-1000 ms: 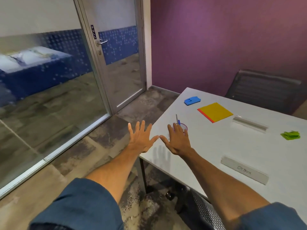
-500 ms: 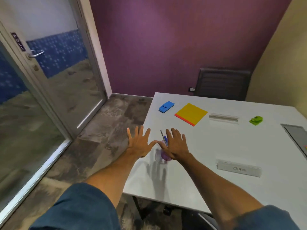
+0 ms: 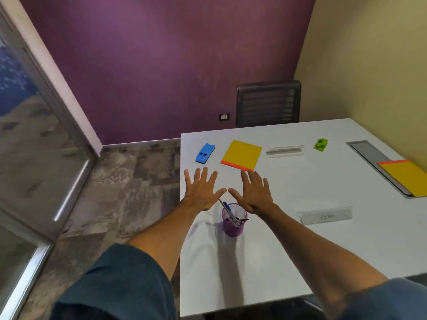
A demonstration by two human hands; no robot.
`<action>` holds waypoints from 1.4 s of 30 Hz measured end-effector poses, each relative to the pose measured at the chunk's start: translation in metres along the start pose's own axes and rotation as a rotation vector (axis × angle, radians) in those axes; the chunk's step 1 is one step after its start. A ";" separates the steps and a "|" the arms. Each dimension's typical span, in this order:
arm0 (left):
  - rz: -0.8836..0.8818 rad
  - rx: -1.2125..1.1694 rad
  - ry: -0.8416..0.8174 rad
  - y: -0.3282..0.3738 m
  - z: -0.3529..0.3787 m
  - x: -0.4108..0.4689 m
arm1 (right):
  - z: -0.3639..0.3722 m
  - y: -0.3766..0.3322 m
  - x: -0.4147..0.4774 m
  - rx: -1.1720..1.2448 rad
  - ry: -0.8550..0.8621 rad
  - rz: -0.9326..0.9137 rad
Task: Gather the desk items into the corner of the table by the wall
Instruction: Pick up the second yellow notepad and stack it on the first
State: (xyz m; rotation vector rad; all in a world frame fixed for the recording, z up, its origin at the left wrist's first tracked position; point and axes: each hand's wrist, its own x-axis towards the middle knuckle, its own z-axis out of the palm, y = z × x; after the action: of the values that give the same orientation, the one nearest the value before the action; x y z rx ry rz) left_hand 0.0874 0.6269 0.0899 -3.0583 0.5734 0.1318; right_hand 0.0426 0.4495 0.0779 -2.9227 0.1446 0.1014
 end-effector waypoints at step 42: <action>0.199 -0.074 -0.313 0.036 0.167 0.328 | 0.122 0.130 0.296 -0.046 -0.143 0.040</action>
State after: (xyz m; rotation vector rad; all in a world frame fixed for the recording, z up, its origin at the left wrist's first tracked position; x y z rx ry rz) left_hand 0.3657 0.4828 -0.1053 -2.9505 0.8610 0.6352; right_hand 0.3154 0.3222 -0.0914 -2.9462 0.1795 0.3233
